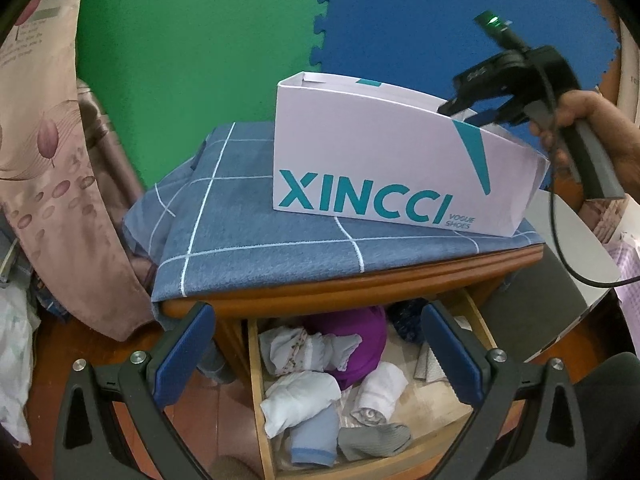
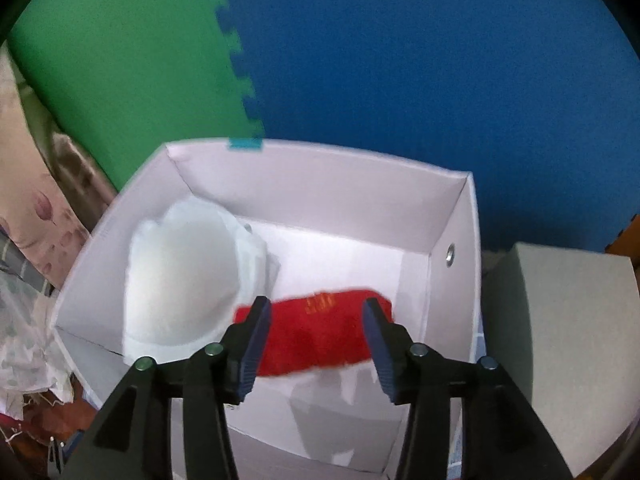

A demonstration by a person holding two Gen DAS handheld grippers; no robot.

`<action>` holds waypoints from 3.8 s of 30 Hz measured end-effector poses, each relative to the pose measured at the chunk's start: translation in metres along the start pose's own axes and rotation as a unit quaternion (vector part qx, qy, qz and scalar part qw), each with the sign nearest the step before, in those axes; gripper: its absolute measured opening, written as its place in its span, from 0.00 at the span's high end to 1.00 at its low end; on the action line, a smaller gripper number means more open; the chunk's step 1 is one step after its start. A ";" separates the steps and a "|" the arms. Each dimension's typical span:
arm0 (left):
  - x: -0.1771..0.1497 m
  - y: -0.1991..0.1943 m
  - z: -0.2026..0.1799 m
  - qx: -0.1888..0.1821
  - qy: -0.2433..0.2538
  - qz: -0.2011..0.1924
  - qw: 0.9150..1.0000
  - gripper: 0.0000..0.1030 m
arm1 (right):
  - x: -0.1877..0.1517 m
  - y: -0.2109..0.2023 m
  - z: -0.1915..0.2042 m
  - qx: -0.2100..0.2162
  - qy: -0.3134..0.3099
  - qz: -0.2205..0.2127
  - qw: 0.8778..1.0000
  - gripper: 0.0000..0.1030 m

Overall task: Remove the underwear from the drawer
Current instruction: 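Carry the red item up and release it into the shoe box, then reach into the drawer and grasp the grey knit sock with the left tool, then lift the grey sock and release it into the shoe box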

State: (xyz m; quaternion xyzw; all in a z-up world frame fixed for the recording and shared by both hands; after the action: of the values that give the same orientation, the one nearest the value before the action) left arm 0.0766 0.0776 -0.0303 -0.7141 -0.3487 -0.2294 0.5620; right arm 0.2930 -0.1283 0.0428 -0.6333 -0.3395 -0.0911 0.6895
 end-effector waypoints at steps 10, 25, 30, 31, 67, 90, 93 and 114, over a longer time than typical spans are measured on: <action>-0.008 0.007 0.002 0.007 0.009 0.021 1.000 0.01 | -0.062 -0.136 0.013 -0.072 -0.032 -0.124 0.989 0.32; -0.062 0.035 -0.024 0.006 0.099 0.151 0.984 0.01 | -0.239 -0.135 -0.038 -0.024 0.087 -0.138 0.986 0.10; -0.102 0.058 -0.044 0.005 0.165 0.237 0.957 0.01 | -0.249 -0.142 -0.053 0.015 0.123 -0.162 0.979 0.10; -0.109 0.063 -0.047 0.002 0.168 0.256 0.952 0.01 | -0.250 -0.141 -0.052 0.019 0.124 -0.162 0.979 0.10; -0.194 0.127 -0.064 0.033 0.070 0.419 0.905 0.78 | -0.260 -0.136 -0.069 0.086 0.168 -0.166 0.968 0.09; -0.103 -0.026 -0.097 -0.101 -0.019 0.231 0.968 0.77 | -0.264 -0.126 -0.075 0.099 0.192 -0.151 0.965 0.09; -0.081 -0.043 -0.105 -0.112 -0.018 0.206 0.972 0.77 | -0.265 -0.125 -0.075 0.100 0.194 -0.149 0.964 0.09; 0.094 -0.095 -0.163 -0.149 0.021 0.067 0.986 0.76 | -0.265 -0.126 -0.075 0.110 0.200 -0.150 0.962 0.09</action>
State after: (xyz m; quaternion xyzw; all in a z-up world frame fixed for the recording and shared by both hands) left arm 0.0760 -0.0453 0.1414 -0.8064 -0.2500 -0.2554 0.4711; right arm 0.0498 -0.3019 -0.0077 -0.4646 -0.2940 -0.2804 0.7868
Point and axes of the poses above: each gripper's, at about its wrist camera, not at the fingertips, and y roughly the way its jaws point, z to its left, x to its top, the point moved 8 cm from there along y, roughly the way its jaws point, and after that the axes turned 13 degrees about -y, right-handed, at the moved point
